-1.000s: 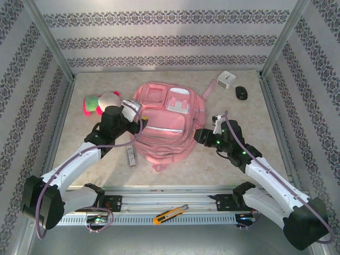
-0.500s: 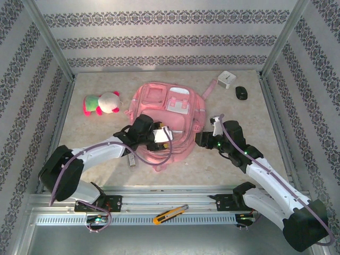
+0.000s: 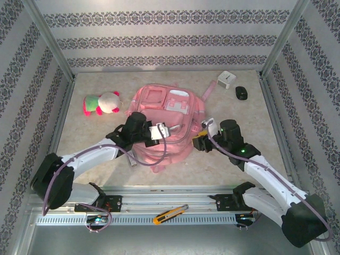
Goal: Pack the student bag
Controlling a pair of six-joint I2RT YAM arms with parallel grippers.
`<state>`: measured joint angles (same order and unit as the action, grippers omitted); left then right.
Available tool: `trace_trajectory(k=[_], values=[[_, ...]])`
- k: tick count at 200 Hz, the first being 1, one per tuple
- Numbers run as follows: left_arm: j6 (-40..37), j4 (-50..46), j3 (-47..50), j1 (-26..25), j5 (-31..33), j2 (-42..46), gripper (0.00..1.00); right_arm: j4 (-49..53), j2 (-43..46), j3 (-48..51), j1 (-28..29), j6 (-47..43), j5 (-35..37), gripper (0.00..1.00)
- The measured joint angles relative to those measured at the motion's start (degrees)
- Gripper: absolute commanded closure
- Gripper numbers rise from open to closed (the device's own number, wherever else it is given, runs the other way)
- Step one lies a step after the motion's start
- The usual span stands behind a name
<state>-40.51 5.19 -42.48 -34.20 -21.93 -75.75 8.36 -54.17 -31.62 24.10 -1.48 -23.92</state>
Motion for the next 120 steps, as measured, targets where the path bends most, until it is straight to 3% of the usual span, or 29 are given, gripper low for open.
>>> trace_trajectory(k=[55, 120], values=[[5.18, 3.78, 4.61, 5.14, -10.45, 2.21, 1.00, 0.37, -17.59, -11.32, -5.20, -27.28, -7.28, 0.47], [6.82, 5.64, 4.76, 6.08, -12.46, 2.14, 1.00, 1.66, -33.05, -21.73, -5.62, -41.24, -19.76, 0.48]])
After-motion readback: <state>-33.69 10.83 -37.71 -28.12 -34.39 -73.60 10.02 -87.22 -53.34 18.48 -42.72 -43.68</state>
